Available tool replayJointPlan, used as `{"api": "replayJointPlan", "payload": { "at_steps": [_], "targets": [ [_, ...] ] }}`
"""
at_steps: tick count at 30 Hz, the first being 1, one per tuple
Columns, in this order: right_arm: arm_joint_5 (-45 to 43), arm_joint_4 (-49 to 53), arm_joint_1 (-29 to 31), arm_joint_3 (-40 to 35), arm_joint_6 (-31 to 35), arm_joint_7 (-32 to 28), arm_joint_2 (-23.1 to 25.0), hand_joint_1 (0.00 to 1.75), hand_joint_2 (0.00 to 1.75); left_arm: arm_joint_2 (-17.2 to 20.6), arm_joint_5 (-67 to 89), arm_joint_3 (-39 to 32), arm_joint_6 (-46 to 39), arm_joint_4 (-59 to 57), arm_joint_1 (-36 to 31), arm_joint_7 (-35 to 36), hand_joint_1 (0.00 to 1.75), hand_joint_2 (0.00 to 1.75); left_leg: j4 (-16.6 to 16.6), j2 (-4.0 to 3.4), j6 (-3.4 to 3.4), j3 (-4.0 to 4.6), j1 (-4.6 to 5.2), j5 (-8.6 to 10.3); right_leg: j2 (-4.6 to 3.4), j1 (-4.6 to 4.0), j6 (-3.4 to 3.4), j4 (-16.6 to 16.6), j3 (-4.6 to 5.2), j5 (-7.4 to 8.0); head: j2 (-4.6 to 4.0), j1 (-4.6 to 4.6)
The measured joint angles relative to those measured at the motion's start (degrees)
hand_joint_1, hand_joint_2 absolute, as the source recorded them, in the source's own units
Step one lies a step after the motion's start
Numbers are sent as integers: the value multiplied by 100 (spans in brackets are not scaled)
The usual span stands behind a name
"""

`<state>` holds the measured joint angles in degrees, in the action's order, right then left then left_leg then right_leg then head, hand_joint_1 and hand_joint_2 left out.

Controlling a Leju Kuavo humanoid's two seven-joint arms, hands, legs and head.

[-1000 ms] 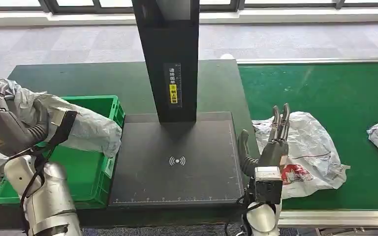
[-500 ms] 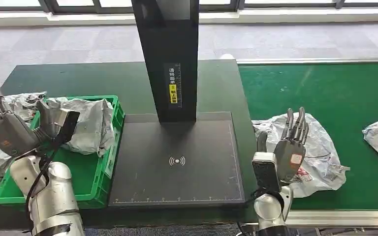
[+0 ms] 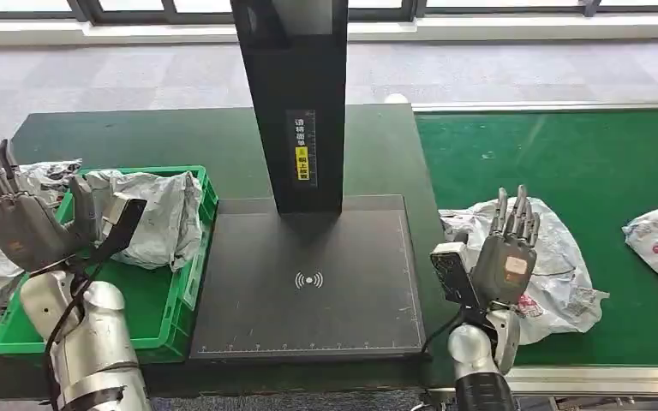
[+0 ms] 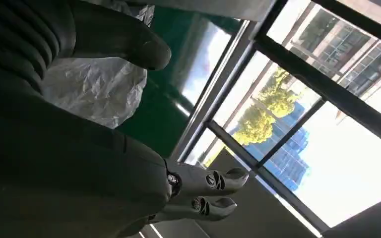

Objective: Moved the parcel from conveyor to table for the left to box.

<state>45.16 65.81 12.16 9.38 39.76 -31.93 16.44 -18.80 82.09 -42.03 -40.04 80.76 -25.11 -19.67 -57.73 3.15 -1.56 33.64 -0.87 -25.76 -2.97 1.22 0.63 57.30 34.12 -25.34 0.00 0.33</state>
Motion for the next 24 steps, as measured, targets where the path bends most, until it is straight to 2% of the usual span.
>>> {"api": "replayJointPlan", "payload": {
  "at_steps": [2,3,6,8,9,10,11,12,14,16,17,19,21,23,24],
  "targets": [
    [59,-125,74,192,0,24,28,0,0,-17,-39,-63,0,-15,-23,-50,0,0,0,-2,0,-1,0,0,-2,0,0,1,1,0,0,0],
    [70,-175,100,260,0,33,35,0,175,-20,-52,-83,0,-22,-30,-52,0,175,0,-2,0,0,0,0,-4,-1,0,1,1,0,0,0],
    [214,-271,118,382,2,167,50,0,175,-42,-197,-107,106,-44,-34,-191,0,175,0,-2,-1,-1,0,-1,-3,0,-2,-2,9,-1,0,0],
    [1187,-372,158,564,2,1078,6,0,175,-74,-1172,102,962,-265,112,-1045,0,175,0,7,0,-3,4,-1,4,3,-1,-4,1,-2,0,0],
    [2173,-458,193,722,0,1915,-44,0,175,-76,-2167,439,1682,-306,305,-1598,0,175,0,16,0,-1,5,-1,11,5,2,-4,-2,-5,0,0],
    [2973,-525,210,888,0,2454,-72,0,175,-90,-3224,813,2139,-345,526,-1883,0,175,-1,20,1,11,5,-1,13,5,3,-4,2,-5,0,0],
    [3553,-572,222,1045,0,2734,-98,0,175,-109,-4589,1174,2298,-421,576,-1908,0,175,-6,18,2,33,-1,1,15,1,5,-4,14,-1,0,-11],
    [3782,-598,222,1151,2,2700,-122,0,175,-85,-5643,1361,2269,-470,590,-1910,0,175,-10,16,2,37,0,0,8,3,9,-5,21,11,0,-2],
    [3656,-651,229,1296,2,2647,-175,0,175,-96,-7405,1629,2262,-507,623,-1912,0,175,-11,-4,7,26,5,-3,-15,8,10,-7,21,10,0,-2],
    [3343,-732,254,1405,2,2440,-197,0,175,-85,-7997,1869,2504,-560,655,-1912,0,175,-13,0,8,30,4,-2,-8,6,11,-9,24,9,0,-4],
    [2971,-818,312,1502,4,2132,-219,0,175,-68,-7832,2038,2933,-573,712,-1912,0,175,-13,6,9,30,4,-1,-3,6,12,-9,23,8,0,-2],
    [2105,-1141,483,1871,-26,1132,-293,0,175,-46,-7496,2385,4039,-575,820,-1912,0,175,-13,8,10,32,5,-1,3,7,13,-9,21,8,0,-4],
    [975,-1705,717,2354,-387,98,-456,0,175,-13,-7587,2746,4593,-592,836,-1904,0,175,-14,8,14,33,5,1,5,11,16,-9,17,10,0,-4],
    [272,-2160,820,2713,-658,-351,-610,0,175,-2,-7652,3013,4758,-630,839,-1904,0,175,-14,16,22,38,5,6,15,19,18,-9,15,12,0,-4],
    [211,-2317,843,2842,-691,-451,-674,0,175,7,-7676,3106,4780,-647,832,-1904,0,175,-14,15,23,41,6,6,14,21,20,-9,17,13,0,-4]
  ]
}}
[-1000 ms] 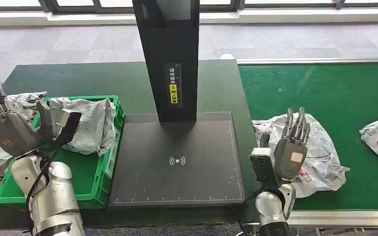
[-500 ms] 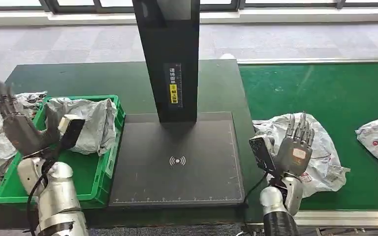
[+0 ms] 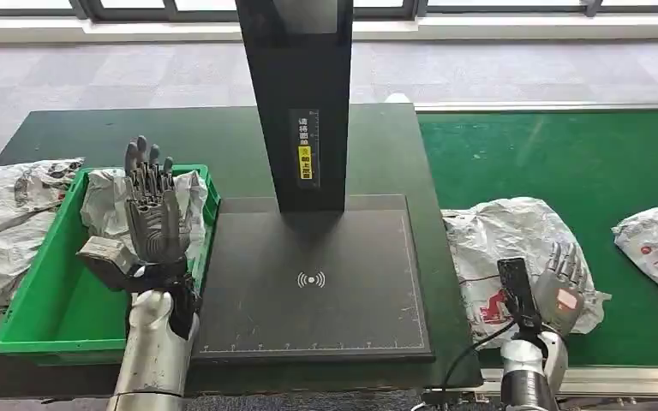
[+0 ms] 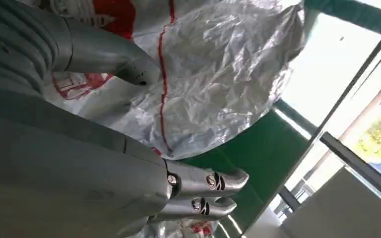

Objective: Moved the parcel from conveyor to table for the left to box.

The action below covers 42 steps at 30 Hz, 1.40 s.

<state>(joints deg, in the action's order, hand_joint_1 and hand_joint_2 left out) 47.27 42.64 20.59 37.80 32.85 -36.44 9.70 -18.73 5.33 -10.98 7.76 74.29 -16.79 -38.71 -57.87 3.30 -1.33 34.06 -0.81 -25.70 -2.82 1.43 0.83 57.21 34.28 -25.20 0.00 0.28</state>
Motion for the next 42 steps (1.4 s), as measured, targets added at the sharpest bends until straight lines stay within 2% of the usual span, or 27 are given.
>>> {"api": "replayJointPlan", "payload": {
  "at_steps": [4,9,19,22,23,25,27,30,37,42],
  "targets": [
    [-145,-508,116,309,-102,-76,-148,0,175,20,-108,192,172,-61,-1,0,0,175,0,-12,1,-2,10,-2,-14,-1,2,0,9,2,0,0],
    [-387,-955,224,487,-371,110,-297,0,175,35,-310,295,665,-98,23,0,0,175,1,-5,1,0,9,-1,-5,-4,2,2,9,1,0,0],
    [-649,-1392,216,524,-866,217,-478,0,175,42,-273,376,673,-100,76,4,0,175,1,-6,1,2,9,-1,-5,-1,3,1,9,1,0,0],
    [-910,-1451,215,535,-1244,129,-509,2,175,44,-236,387,673,-100,75,4,0,175,1,-7,1,1,9,-1,-6,-1,3,1,9,1,0,0],
    [-1020,-1470,216,565,-1441,153,-518,175,175,46,-216,389,673,-100,75,5,0,175,1,-7,1,1,9,-1,-6,-2,3,1,9,1,0,0],
    [-1043,-1511,216,600,-1626,368,-548,175,175,48,-172,392,673,-85,85,6,0,175,1,-6,1,1,9,-1,-4,-3,3,1,8,1,0,0],
    [-808,-1558,236,598,-1624,768,-570,175,175,59,-105,396,673,-30,130,11,0,175,1,-9,1,-3,8,-1,-9,-4,3,1,5,1,0,0],
    [-627,-1575,302,598,-1613,1063,-588,175,175,79,-94,403,673,48,181,13,0,175,1,-12,5,-14,7,-5,-13,-6,7,-2,-6,-3,0,0],
    [-679,-1591,349,598,-1569,1002,-618,175,175,129,-64,457,673,131,366,17,0,175,-1,-1,11,-29,8,-3,-2,-6,11,-9,-34,-4,0,0],
    [-883,-1590,338,598,-1530,695,-618,175,175,133,-30,490,662,131,363,15,0,175,-1,-2,10,-34,8,-3,-2,-7,11,-9,-39,-4,0,0]
  ]
}}
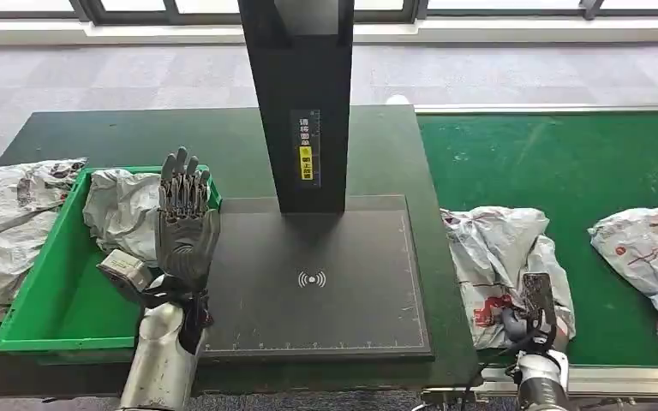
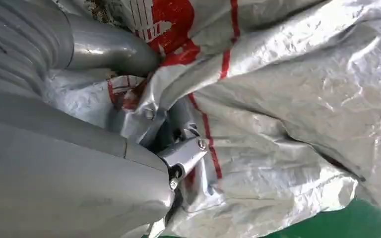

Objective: Moved the parcel from conveyor to table for the left to box.

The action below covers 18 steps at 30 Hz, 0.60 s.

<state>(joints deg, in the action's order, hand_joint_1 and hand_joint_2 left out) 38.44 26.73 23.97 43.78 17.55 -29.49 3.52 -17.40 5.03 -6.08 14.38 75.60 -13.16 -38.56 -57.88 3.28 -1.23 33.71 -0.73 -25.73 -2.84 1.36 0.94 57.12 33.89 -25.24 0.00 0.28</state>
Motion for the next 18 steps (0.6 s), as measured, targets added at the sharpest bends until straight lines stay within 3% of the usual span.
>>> {"api": "replayJointPlan", "payload": {
  "at_steps": [4,9,11,13,18],
  "targets": [
    [-566,146,-140,0,72,-908,72,175,175,4,4,39,-9,0,49,0,0,175,0,4,0,6,0,0,3,1,0,2,5,0,0,0],
    [-927,468,-319,-2,109,-1003,177,175,175,7,13,59,-11,-4,49,-2,0,175,0,5,0,11,0,0,4,2,0,2,14,-1,0,0],
    [-1869,1397,-747,-217,386,-1049,354,175,175,7,13,72,-13,-18,46,-2,0,175,1,55,2,25,0,2,43,7,9,4,10,-13,0,-2],
    [-2536,2327,-1089,-685,906,-1077,464,175,175,9,13,76,-11,-44,47,-4,0,175,1,56,1,31,0,2,45,5,9,6,14,-13,0,0],
    [-2649,3846,-1604,-1507,1657,-1079,597,175,175,11,18,98,-13,-103,34,-4,0,175,1,11,3,27,1,-5,8,9,7,5,26,-11,0,0]
  ]
}}
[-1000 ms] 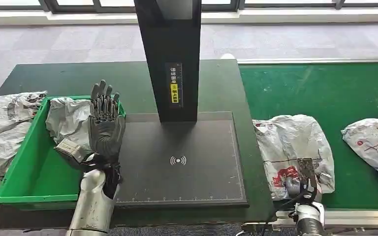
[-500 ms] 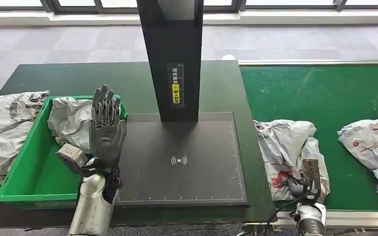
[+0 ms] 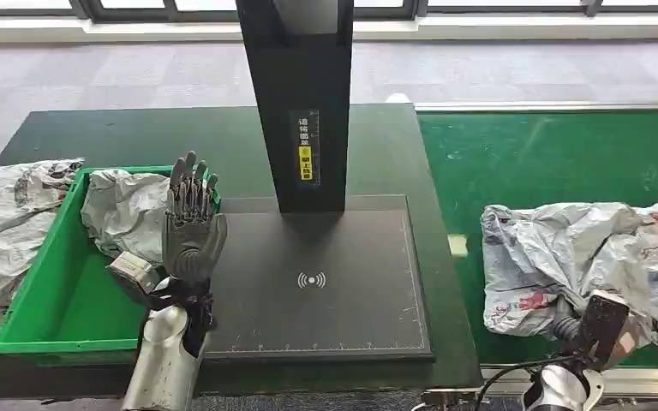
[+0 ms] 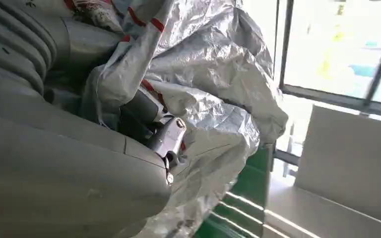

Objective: Moved the parcel from conveyor to table for the left to box.

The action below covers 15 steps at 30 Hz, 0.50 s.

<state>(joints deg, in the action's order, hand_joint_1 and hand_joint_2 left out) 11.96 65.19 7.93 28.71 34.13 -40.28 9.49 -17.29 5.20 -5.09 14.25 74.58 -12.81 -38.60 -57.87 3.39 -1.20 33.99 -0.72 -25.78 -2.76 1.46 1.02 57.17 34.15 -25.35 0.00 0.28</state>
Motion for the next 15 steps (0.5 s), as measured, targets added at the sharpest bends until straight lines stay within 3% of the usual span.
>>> {"api": "replayJointPlan", "payload": {
  "at_steps": [3,10,15],
  "targets": [
    [166,898,-263,-686,499,-7,81,175,175,0,20,4,-7,-48,-1,0,0,175,0,-4,0,0,0,0,0,-4,0,0,3,0,0,0],
    [1229,2539,-543,-1648,563,-7,393,175,175,7,94,13,-44,-129,-12,-4,0,175,1,-4,-1,-1,-1,2,2,-5,-1,3,3,0,0,0],
    [888,2831,-578,-2676,563,9,433,175,175,9,116,13,-44,-188,-12,-17,0,175,1,-4,-1,-2,-5,2,2,-4,-1,4,4,0,0,0]
  ]
}}
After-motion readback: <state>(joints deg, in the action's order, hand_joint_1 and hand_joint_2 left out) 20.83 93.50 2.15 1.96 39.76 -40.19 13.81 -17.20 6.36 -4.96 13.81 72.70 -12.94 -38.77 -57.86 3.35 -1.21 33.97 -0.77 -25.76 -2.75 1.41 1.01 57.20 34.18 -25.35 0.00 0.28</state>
